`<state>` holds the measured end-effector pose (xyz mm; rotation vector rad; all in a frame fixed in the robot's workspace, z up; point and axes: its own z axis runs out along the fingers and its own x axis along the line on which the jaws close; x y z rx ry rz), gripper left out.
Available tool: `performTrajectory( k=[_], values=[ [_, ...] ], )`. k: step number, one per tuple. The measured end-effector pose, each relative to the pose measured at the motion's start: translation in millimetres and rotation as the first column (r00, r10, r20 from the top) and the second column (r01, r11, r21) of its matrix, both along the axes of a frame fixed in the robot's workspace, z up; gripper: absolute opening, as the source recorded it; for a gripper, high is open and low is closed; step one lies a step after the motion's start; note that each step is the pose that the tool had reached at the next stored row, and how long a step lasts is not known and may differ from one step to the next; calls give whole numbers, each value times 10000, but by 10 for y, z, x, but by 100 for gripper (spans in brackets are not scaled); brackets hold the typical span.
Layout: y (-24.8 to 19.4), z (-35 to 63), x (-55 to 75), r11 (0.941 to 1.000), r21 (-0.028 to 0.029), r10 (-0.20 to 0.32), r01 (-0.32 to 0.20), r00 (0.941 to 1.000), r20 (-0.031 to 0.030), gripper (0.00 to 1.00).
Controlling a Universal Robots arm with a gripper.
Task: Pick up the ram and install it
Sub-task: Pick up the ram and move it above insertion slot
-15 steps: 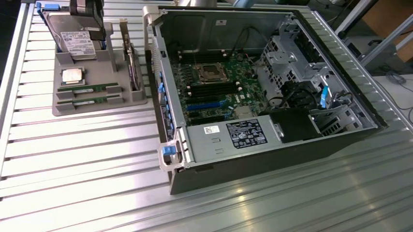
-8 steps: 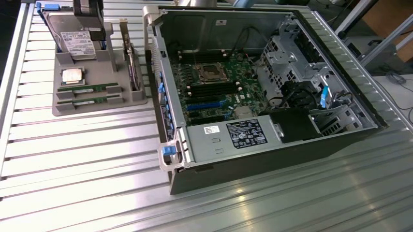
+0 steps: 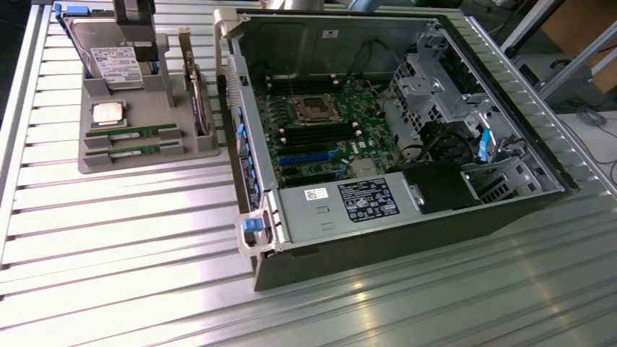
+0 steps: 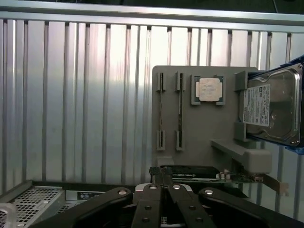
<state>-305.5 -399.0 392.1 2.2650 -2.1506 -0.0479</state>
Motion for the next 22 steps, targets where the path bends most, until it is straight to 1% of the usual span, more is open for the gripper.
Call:
performTrajectory(
  k=[1, 2, 9, 13, 17, 22],
  values=[
    [0, 0, 0, 9999, 1, 160, -160, 9999, 0, 11],
    [0, 0, 0, 9998, 0, 197, -197, 9998, 0, 11],
    [0, 0, 0, 9998, 0, 197, -197, 9998, 0, 11],
    [0, 0, 0, 9998, 0, 197, -197, 9998, 0, 36],
    [0, -5, 0, 9998, 1, 195, -195, 9998, 1, 36],
    [0, -73, -1, 10000, 0, 52, -52, 10000, 0, 36]
  ],
)
